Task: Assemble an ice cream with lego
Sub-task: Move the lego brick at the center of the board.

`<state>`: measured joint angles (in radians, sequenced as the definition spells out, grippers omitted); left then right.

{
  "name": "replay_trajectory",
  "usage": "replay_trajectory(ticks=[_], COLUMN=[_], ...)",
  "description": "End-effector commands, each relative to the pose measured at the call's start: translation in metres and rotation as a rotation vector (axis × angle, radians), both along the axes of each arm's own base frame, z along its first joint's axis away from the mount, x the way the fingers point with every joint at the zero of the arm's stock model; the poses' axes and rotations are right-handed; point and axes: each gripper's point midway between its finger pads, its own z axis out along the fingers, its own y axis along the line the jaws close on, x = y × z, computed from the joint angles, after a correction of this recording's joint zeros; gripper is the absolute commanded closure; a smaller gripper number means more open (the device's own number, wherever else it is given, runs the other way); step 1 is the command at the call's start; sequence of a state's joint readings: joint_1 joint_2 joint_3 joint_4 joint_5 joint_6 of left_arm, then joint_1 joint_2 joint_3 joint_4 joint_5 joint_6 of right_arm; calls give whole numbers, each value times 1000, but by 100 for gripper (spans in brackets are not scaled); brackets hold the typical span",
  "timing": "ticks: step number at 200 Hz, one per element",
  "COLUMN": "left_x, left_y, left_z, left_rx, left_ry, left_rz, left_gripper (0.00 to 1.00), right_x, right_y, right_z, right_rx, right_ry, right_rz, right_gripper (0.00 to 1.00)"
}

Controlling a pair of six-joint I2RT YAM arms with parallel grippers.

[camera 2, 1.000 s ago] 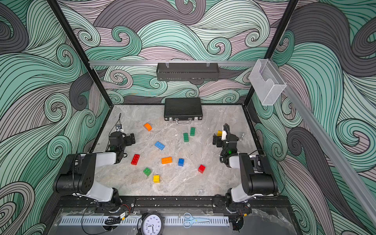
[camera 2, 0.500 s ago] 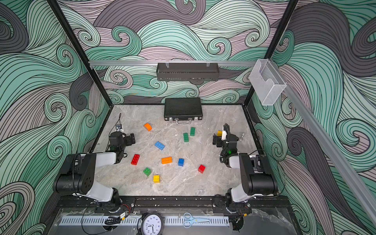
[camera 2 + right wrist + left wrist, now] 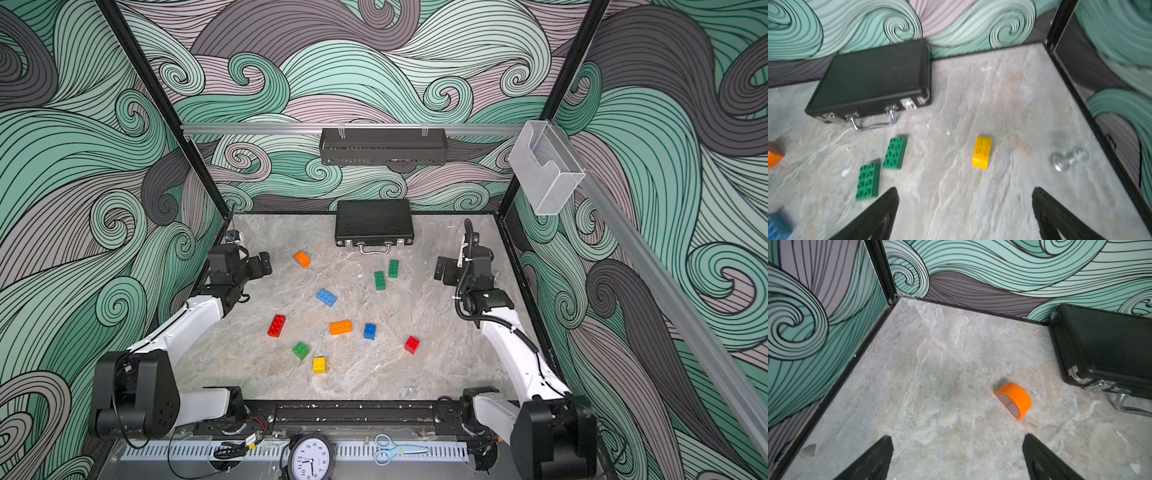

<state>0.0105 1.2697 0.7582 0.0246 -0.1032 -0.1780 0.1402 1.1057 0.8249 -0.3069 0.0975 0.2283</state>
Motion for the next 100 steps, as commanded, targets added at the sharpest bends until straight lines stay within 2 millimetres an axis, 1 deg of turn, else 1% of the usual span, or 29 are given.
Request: replay_trajectory(ticks=[1, 11, 30, 47, 61, 74, 100], left_x=[-24, -30, -40, -46, -49, -50, -50], left_y=[-23, -29, -40, -48, -52, -55, -62], left_z=[-5, -6, -10, -14, -17, -18, -18], left_rx=[-105, -136, -200, -238, -253, -262, -260], left_ry=[98, 123, 166, 189, 195, 197, 205], left_rz=[-59, -76, -85, -90, -86, -89, -109], left_gripper=[3, 3, 3, 3, 3, 3, 3], right_x=[-73, -93, -124, -146, -157, -163, -164], right_y=[5, 14, 30, 40, 51, 61, 76], right_z=[-40, -47, -61, -72, -80, -85, -93], right_rx=[75, 130, 191, 220, 261, 282, 285], right_ry=[338, 411, 513, 581, 623, 641, 669], right_rz=[-93, -109, -125, -142, -140, -139, -134], right_gripper=[1, 1, 1, 2, 3, 4, 8])
